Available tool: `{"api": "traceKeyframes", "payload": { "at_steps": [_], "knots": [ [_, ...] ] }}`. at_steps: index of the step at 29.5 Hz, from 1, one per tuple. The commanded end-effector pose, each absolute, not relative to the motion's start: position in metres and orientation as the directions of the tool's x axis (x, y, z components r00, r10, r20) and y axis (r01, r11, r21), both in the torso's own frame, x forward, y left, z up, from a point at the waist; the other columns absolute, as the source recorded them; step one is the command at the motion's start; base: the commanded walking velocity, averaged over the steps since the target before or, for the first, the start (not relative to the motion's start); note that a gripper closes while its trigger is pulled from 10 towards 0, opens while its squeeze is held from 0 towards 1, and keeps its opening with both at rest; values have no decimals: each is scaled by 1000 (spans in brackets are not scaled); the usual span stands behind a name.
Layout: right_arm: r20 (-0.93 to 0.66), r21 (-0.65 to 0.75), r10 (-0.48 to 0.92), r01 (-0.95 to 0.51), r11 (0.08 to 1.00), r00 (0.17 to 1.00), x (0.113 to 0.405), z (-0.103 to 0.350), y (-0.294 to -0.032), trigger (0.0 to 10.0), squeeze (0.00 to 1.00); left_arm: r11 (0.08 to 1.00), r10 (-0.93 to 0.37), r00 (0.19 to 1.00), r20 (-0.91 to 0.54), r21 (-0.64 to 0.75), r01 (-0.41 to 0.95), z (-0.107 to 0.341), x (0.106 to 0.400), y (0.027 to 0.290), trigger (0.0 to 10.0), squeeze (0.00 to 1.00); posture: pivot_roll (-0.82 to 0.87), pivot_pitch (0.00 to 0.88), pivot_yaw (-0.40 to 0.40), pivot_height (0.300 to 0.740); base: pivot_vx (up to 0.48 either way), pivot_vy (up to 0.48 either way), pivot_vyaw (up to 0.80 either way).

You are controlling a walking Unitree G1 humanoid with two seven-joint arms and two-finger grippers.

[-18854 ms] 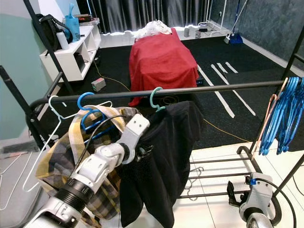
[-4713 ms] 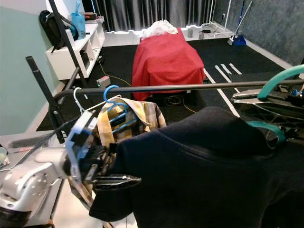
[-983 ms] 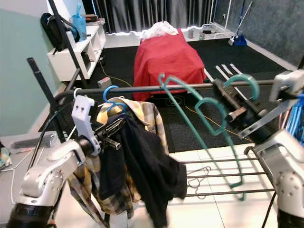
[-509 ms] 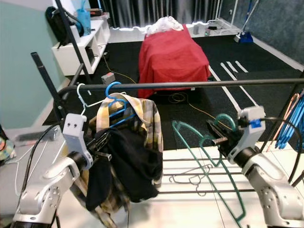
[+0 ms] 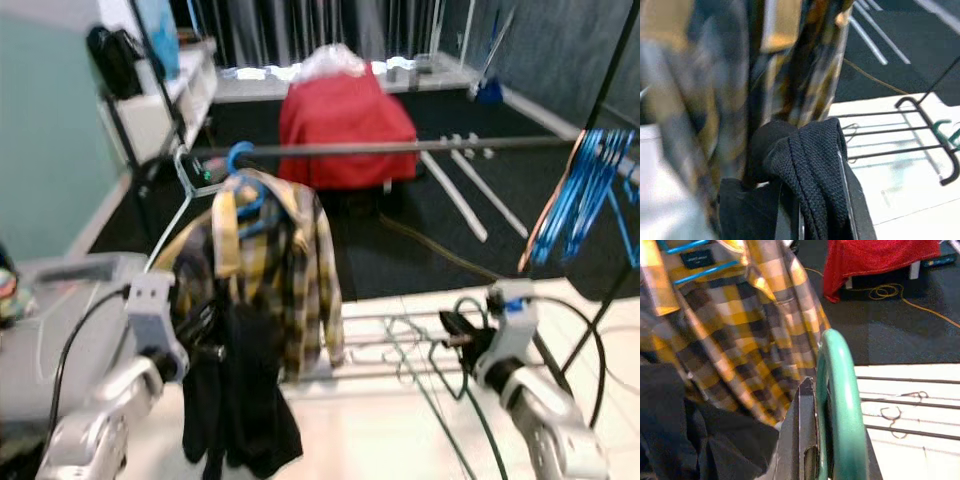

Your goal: Hang hanger

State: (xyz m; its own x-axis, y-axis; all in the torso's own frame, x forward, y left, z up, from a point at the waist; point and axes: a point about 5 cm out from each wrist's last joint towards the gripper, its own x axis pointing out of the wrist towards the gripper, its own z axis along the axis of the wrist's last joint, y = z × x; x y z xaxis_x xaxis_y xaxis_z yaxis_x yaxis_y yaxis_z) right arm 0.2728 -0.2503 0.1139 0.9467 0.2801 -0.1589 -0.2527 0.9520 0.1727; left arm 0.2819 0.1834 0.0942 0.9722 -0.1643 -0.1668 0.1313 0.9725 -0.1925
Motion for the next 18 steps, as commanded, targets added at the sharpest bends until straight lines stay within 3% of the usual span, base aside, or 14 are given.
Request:
{"api": "traceKeyframes", "payload": {
  "at_steps": [1,6,18],
  "knots": [
    [-205,173,240,-206,963,949,269,97,-257,10000,0,976,-152,975,-164,-179,122,89,286,182,10000,0,-99,0,20,740,-465,0,0],
    [-272,196,141,-89,977,952,267,64,-269,10000,0,987,-107,965,-242,-140,74,61,292,186,10000,0,-90,0,15,740,-472,0,0],
    [-378,195,42,35,980,925,268,25,-275,10000,0,991,-68,944,-323,-128,27,29,299,188,10000,0,-39,0,-4,740,-480,0,0]
  ]
}}
